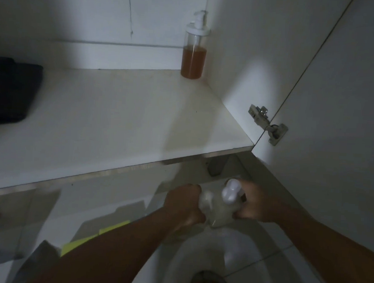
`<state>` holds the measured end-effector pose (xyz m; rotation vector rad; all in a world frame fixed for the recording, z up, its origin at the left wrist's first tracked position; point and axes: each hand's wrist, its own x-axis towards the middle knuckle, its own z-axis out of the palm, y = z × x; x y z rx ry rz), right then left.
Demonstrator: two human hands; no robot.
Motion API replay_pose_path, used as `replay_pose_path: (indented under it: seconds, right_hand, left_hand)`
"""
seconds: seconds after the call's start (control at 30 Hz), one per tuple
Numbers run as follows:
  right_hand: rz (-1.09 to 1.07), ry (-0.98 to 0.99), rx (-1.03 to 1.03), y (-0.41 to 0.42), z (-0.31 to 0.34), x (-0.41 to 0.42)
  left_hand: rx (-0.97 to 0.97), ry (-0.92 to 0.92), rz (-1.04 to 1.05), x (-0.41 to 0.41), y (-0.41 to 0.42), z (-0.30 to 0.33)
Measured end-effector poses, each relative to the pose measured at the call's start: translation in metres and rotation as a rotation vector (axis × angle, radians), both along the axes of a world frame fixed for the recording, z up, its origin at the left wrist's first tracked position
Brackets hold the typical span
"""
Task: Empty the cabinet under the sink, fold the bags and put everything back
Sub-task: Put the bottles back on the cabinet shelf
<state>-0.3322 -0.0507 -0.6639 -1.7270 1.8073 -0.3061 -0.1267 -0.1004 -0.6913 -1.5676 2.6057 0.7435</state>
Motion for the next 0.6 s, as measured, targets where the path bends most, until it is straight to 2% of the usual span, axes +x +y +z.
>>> replay_pose_path:
  seconds: [0.1,0.33,0.47,0.6]
  right_hand:
    - [-0.015,0.025,0.021,0.003,0.044,-0.003]
    - [0.028,0.016,-0.037,-0.016,0.148,0.006]
    - [0.023,-0.061,-0.044,-0.043,0.193,0.016]
    - [-0.023,-0.078,-0.056,-0.092,0.208,0.016]
  left_hand:
    - [-0.041,-0.004,-0.035,0.0,0.001,0.037]
    - [-0.105,0.161,-0.011,0.013,-0.022,0.134]
    - [-0.091,0.249,0.033,0.022,-0.05,0.166]
    - [-0.103,0.308,0.075,0.023,-0.085,0.178]
